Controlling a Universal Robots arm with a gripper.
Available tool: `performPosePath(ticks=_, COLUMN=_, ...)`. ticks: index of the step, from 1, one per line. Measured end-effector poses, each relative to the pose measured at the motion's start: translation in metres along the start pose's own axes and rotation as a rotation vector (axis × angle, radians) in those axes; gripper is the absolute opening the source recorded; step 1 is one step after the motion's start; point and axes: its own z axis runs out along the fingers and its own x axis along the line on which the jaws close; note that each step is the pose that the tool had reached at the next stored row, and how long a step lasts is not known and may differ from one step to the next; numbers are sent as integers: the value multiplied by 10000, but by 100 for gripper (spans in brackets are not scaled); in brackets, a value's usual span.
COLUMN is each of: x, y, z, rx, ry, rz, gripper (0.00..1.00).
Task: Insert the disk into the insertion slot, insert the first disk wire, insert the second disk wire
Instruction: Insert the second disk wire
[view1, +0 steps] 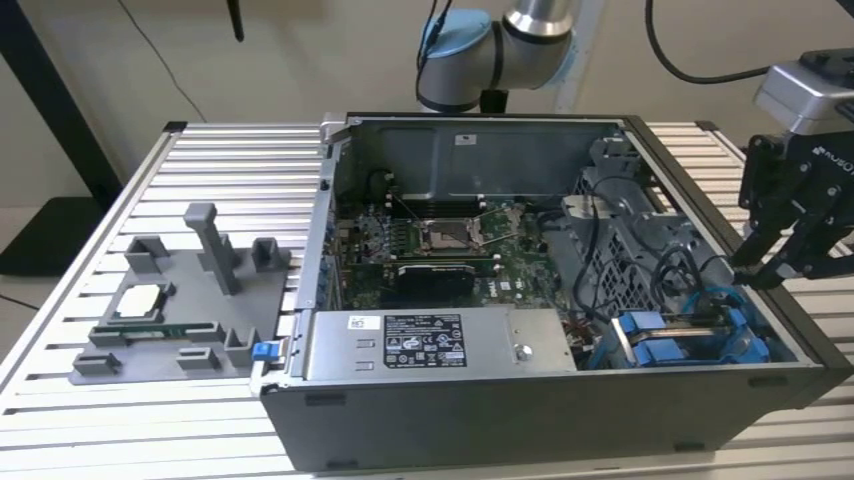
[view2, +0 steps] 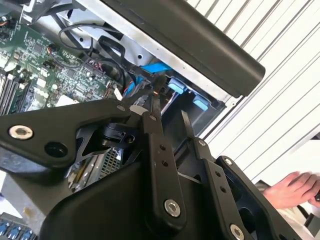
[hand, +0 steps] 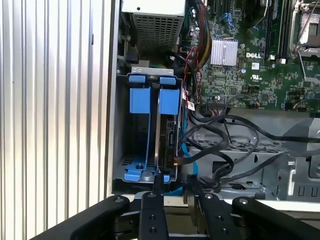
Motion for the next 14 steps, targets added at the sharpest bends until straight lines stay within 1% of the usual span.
performPosePath(ticks=6, x=2, y=-72, z=-4, rx=-74, ry=-1, rz=2, gripper=100)
performPosePath(ticks=10, x=3, y=-109, z=-4, rx=-146, ry=-2, rz=4, gripper=100)
performPosePath(ticks=11, x=3, y=-115, z=-3, rx=-189, ry=-2, rz=6, gripper=100)
performPosePath(ticks=13, x=2, y=-127, z=2, rx=-351, ry=-5, rz=11, gripper=100)
performPosePath(ticks=14, x=1, y=-130, z=3, rx=-406, ry=-6, rz=12, gripper=100)
